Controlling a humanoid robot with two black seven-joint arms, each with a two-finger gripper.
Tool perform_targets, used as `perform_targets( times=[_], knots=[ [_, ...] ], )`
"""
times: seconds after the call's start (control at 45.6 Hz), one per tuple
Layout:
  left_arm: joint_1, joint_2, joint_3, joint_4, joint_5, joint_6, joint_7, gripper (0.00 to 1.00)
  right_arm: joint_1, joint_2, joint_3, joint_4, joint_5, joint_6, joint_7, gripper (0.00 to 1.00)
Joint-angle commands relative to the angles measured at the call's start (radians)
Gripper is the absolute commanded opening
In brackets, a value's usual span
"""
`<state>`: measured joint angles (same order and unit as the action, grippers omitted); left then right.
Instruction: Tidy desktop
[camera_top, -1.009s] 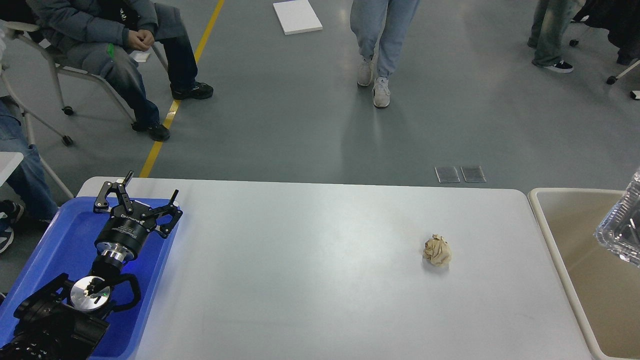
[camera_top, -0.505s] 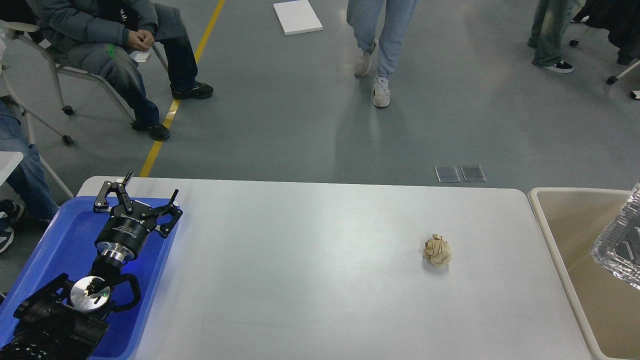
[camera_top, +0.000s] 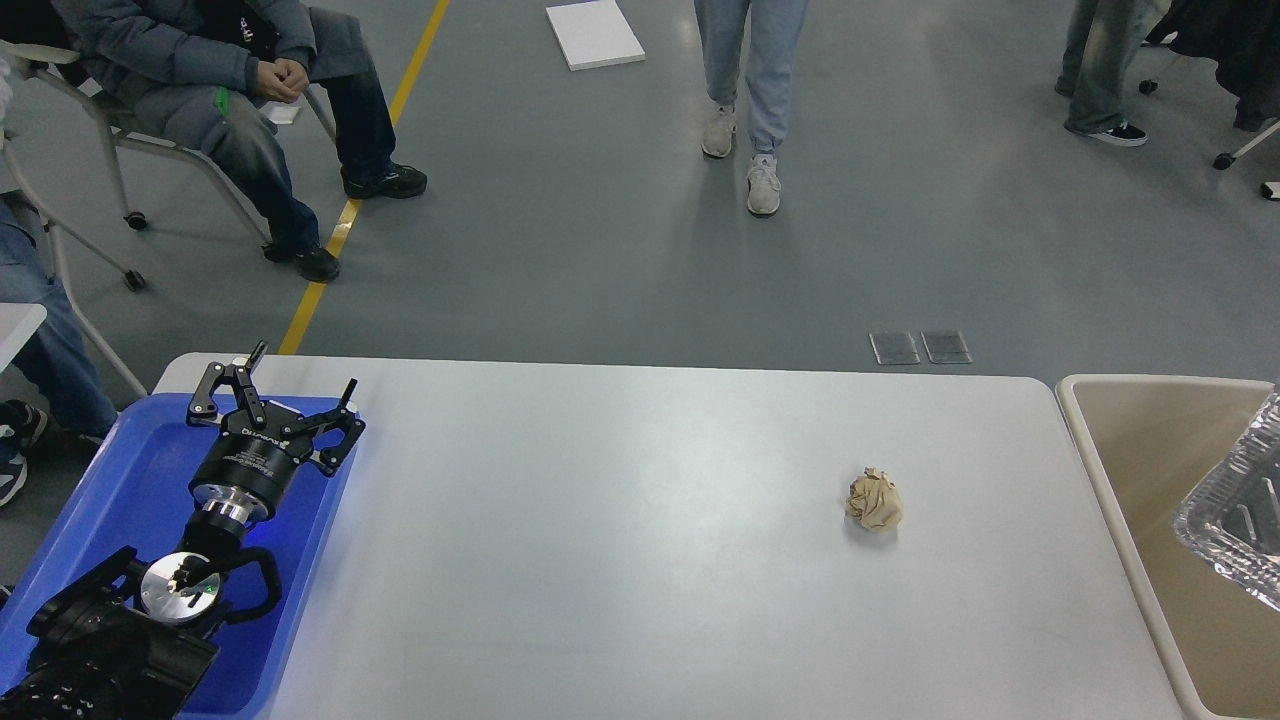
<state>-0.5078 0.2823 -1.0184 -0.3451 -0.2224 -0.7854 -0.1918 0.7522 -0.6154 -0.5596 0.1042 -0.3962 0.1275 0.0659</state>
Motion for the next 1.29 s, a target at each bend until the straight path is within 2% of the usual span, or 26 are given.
perform_targets(
  times=[0.0, 0.154, 0.329, 0.592, 0.724, 0.987, 1.273],
  knots=[
    [0.0, 0.0, 0.0, 0.0, 0.0, 0.0, 0.0, 1.0, 0.002, -0.003, 0.056, -0.001, -0.013, -0.002, 0.0, 0.41],
    [0.0, 0.0, 0.0, 0.0, 0.0, 0.0, 0.0, 1.0, 0.006, -0.009, 0.072, -0.001, -0.013, -0.005, 0.002, 0.71],
    [0.0, 0.0, 0.0, 0.0, 0.0, 0.0, 0.0, 1.0, 0.016, -0.012, 0.07, 0.002, -0.003, -0.032, 0.002, 0.97],
    [0.0, 0.0, 0.0, 0.0, 0.0, 0.0, 0.0, 1.0, 0.192, -0.058, 0.072, 0.083, 0.002, -0.017, 0.002, 0.99],
    [0.0, 0.0, 0.0, 0.0, 0.0, 0.0, 0.0, 1.0, 0.317, -0.118, 0.072, 0.144, 0.002, -0.012, 0.002, 0.99],
    [0.0, 0.0, 0.0, 0.0, 0.0, 0.0, 0.002, 1.0, 0.55, -0.237, 0.05, 0.239, 0.0, 0.119, 0.002, 1.0],
    [0.0, 0.0, 0.0, 0.0, 0.0, 0.0, 0.002, 1.0, 0.854, -0.339, -0.085, 0.474, -0.013, 0.176, 0.002, 1.0]
  ],
)
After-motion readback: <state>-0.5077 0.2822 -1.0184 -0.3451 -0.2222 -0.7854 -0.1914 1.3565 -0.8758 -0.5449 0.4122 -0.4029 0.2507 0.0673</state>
